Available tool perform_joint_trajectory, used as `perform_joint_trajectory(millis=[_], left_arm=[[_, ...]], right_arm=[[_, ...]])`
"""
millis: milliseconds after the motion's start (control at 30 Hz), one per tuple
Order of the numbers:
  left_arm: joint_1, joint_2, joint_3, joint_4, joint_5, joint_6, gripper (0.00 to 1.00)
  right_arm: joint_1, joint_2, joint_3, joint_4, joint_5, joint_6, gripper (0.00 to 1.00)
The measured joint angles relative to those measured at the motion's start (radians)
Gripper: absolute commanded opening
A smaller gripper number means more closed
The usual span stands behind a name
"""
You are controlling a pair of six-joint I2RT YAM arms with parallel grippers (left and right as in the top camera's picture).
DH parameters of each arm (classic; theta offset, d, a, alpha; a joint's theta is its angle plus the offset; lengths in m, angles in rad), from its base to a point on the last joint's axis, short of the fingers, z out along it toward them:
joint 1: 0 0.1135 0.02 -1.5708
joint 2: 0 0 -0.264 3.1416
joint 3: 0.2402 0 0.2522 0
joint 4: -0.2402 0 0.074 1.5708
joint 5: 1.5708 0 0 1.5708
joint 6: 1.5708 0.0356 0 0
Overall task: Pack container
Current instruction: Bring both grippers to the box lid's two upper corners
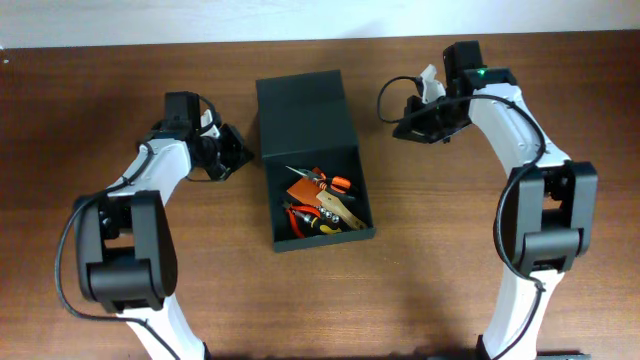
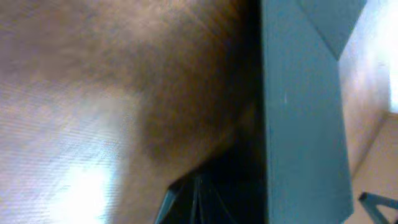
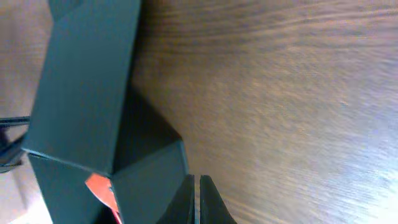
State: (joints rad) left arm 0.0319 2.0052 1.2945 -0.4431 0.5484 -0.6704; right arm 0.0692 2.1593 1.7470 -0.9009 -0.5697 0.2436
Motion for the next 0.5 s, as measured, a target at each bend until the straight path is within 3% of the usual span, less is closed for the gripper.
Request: perform_joint_trajectory(millis=[500], left_arm=[[-0.036, 0.065, 0.000, 0.151, 0.056, -0.119, 0.02]], right_arm=[[0.062, 0.094, 0.000, 0.122, -0.077, 0.090, 0.04]])
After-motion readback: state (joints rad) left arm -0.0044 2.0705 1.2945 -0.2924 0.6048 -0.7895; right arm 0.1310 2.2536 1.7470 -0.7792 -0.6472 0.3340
